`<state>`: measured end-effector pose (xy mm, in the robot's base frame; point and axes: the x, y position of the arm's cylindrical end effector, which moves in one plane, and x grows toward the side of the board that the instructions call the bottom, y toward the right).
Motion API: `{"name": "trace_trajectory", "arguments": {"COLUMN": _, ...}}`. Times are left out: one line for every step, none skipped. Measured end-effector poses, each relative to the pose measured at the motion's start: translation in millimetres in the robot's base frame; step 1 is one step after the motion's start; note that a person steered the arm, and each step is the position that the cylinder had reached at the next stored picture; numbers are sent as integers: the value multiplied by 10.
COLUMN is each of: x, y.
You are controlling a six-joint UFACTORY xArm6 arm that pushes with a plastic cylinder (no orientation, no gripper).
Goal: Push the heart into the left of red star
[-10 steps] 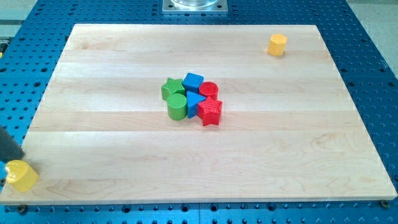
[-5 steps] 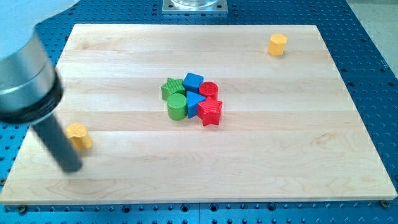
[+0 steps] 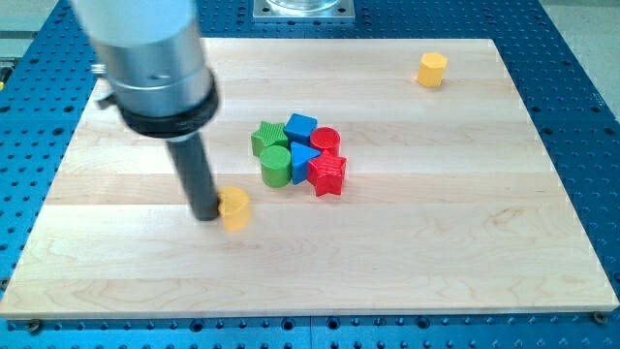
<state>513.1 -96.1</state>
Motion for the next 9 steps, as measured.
{"name": "trace_trajectory", "arguments": {"x": 254, "y": -141}}
{"name": "trace_trajectory", "arguments": {"x": 447, "y": 90}}
{"name": "trace_trajectory", "arguments": {"x": 277, "y": 629}}
{"name": "trace_trajectory", "arguments": {"x": 226, "y": 860}}
{"name": "trace_trajectory", "arguments": {"x": 493, "y": 463}}
{"name": "trace_trajectory", "arguments": {"x": 443, "y": 210}}
{"name": "trace_trajectory", "arguments": {"x": 202, "y": 213}}
{"name": "trace_trajectory", "arguments": {"x": 11, "y": 149}}
{"name": "trace_trajectory", "arguments": {"x": -69, "y": 166}}
